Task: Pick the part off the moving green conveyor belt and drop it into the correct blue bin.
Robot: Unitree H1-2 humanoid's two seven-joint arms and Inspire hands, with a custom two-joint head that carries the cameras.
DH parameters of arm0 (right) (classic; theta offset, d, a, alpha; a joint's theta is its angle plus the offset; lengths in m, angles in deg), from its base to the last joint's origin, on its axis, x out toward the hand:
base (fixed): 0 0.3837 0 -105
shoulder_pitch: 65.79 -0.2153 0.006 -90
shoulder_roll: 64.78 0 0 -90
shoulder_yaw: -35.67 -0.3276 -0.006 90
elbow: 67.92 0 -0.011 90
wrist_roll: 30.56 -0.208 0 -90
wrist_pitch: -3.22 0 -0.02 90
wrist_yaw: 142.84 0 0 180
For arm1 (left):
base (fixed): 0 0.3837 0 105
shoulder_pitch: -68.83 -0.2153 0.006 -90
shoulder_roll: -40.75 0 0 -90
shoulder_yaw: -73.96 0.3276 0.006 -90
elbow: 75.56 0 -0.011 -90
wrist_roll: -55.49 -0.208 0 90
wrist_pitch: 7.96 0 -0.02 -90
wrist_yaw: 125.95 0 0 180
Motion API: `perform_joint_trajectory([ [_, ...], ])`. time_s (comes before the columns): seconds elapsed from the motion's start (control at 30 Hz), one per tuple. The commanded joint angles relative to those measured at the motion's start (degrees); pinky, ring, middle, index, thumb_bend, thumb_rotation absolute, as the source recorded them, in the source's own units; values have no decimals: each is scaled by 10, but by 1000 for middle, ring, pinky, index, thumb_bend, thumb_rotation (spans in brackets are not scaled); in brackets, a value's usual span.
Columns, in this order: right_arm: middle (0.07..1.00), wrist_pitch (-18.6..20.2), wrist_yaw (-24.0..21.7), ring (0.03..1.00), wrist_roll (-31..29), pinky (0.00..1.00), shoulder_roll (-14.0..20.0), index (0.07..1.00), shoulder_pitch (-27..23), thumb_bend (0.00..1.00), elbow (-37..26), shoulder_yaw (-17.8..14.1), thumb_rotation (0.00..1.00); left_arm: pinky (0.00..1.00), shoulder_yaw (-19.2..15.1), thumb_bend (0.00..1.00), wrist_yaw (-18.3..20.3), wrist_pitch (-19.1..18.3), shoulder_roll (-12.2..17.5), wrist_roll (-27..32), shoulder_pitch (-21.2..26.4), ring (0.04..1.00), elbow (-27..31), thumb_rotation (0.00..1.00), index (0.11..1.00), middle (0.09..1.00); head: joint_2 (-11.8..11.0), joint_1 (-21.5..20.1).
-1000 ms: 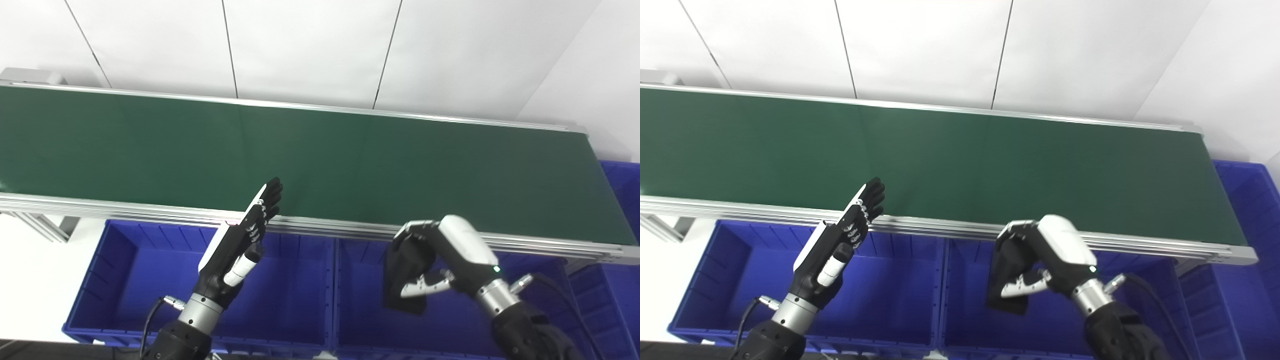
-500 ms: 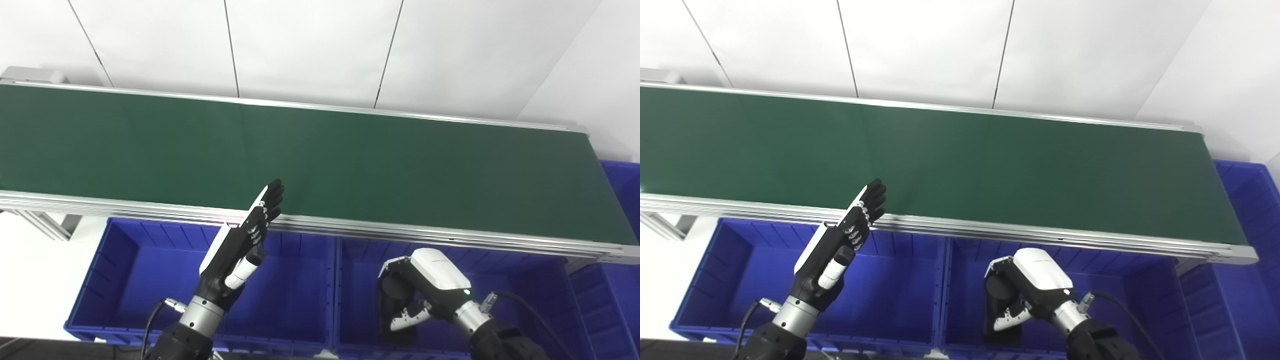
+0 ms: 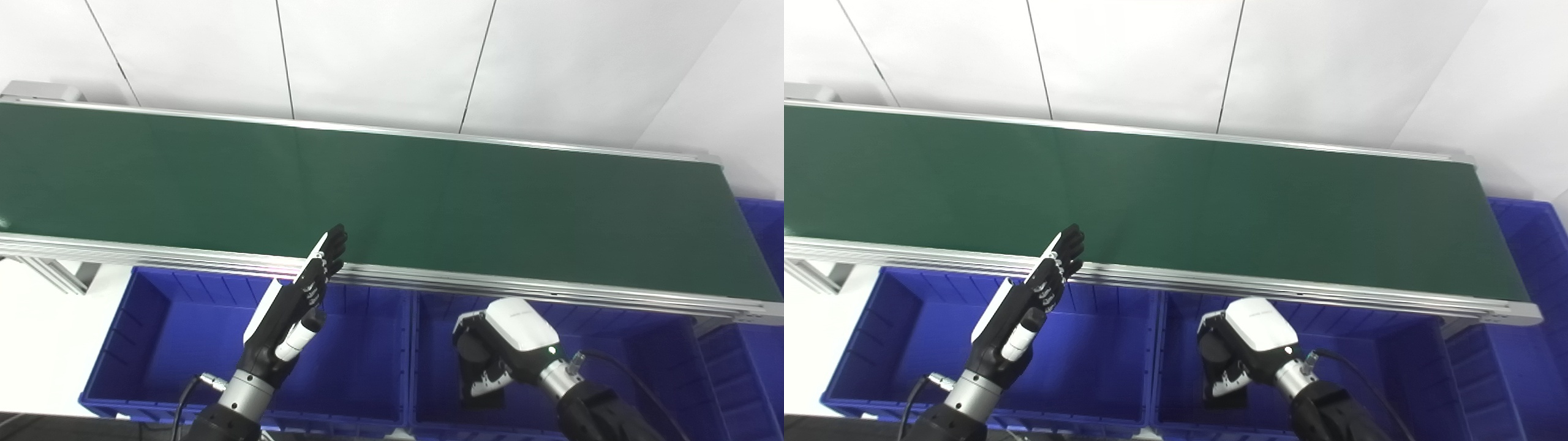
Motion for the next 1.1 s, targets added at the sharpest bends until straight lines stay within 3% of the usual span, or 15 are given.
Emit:
perform_joint_trajectory([
  [0.0,453,-31,23,366,0,294,8,538,-6,512,-11,-1,0,1000,1,884,-1,4,-5,4,3,1000,25,915,1000,1000,2,1],
  [0.1,481,-24,6,378,1,301,11,552,-6,512,-29,2,0,1000,1,885,0,2,-3,5,4,1000,26,914,1000,1000,3,0],
  [0.13,643,-15,-13,535,-1,383,12,653,-5,860,-40,4,216,1000,1,865,1,3,-3,5,4,1000,25,913,1000,1000,3,0],
  [0.17,718,-4,-32,605,-2,426,13,707,-4,955,-50,5,312,1000,1,858,2,4,-2,6,4,1000,25,912,1000,1000,3,-1],
  [0.2,727,11,-57,615,-1,432,13,715,-3,965,-62,5,324,1000,1,858,1,4,-2,5,4,1000,25,912,1000,1000,3,0],
  [0.27,828,20,-80,769,10,618,17,791,-1,992,-70,6,453,1000,2,872,1,2,-1,3,3,1000,26,914,1000,1000,3,1],
  [0.33,864,19,-90,833,18,721,19,819,-1,1000,-72,6,521,1000,2,881,1,1,-1,3,3,1000,27,915,1000,1000,4,1],
  [0.5,859,14,-96,810,25,709,18,828,0,1000,-72,2,579,1000,3,890,1,0,-1,5,2,1000,29,914,1000,1000,3,2],
  [0.77,841,14,-98,775,16,628,14,818,3,1000,-85,-10,569,1000,2,883,1,3,0,4,2,1000,29,918,1000,1000,1,3],
  [1.0,765,9,-104,697,-40,575,1,774,16,1000,-138,-35,544,1000,3,879,2,9,1,3,2,1000,23,920,1000,1000,-7,18],
  [1.07,738,-16,-82,661,-68,542,-4,754,26,1000,-155,-44,561,1000,3,885,0,8,0,0,2,1000,23,922,1000,1000,-7,18],
])
